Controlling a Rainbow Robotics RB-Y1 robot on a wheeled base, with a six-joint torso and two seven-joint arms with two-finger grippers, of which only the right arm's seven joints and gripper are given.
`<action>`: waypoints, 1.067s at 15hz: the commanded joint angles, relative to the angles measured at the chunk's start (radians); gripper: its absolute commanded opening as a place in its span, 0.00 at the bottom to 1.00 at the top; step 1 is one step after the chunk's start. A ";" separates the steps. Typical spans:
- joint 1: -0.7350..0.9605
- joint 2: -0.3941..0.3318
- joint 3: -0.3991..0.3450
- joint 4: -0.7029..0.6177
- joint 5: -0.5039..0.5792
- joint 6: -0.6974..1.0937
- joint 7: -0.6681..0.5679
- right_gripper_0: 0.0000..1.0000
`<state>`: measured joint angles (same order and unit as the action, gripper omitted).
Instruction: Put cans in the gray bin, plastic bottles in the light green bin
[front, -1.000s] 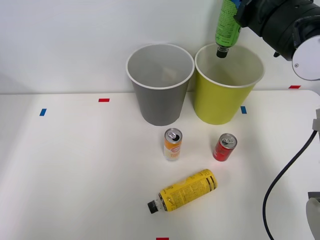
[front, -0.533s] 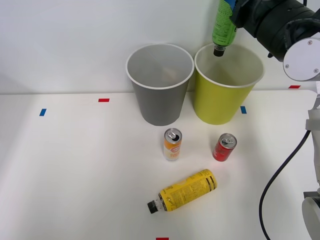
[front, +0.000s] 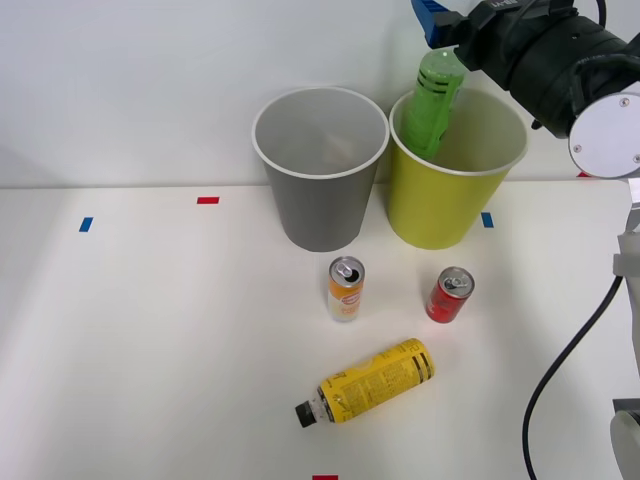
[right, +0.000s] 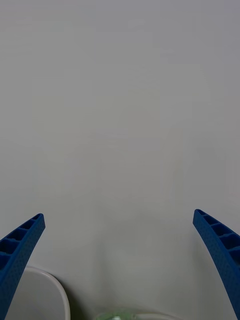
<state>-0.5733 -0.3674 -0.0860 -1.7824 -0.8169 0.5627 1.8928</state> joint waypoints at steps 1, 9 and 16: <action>0.148 -0.045 0.002 -0.147 -0.001 0.000 0.009 1.00; 0.583 -0.130 -0.014 -0.419 -0.007 -0.156 -0.004 1.00; 0.900 -0.130 0.057 -0.494 -0.070 -0.310 -0.004 1.00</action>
<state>0.2748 -0.4970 -0.0606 -2.2751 -0.8773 0.2999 1.8896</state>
